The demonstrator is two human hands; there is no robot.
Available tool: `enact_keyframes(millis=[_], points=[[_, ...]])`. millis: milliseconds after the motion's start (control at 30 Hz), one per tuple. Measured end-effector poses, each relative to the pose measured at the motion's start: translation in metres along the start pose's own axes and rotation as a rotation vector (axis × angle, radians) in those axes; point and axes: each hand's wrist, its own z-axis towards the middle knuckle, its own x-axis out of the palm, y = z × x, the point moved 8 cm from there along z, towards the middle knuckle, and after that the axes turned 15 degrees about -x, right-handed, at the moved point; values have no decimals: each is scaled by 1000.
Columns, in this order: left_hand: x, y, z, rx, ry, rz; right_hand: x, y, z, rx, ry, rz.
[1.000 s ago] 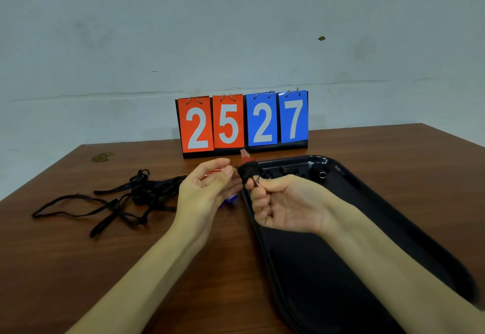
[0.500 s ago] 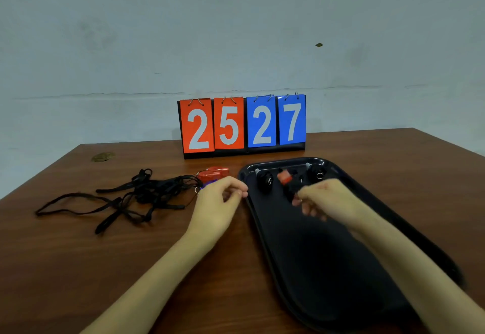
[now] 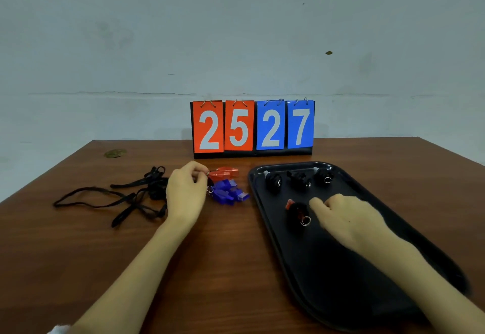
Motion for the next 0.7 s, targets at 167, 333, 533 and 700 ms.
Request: enact_keyframes(millis=[167, 333, 533, 700], points=[[-8, 11, 11, -58, -73, -4, -29, 56, 34, -251, -116, 58], [0, 18, 13, -88, -24, 51, 20, 121, 121, -479, -3, 203], [-7, 16, 19, -86, -44, 21, 59, 150, 185, -496, 9, 85], [-8, 14, 20, -71, -57, 2, 74, 151, 205, -478, 132, 77]])
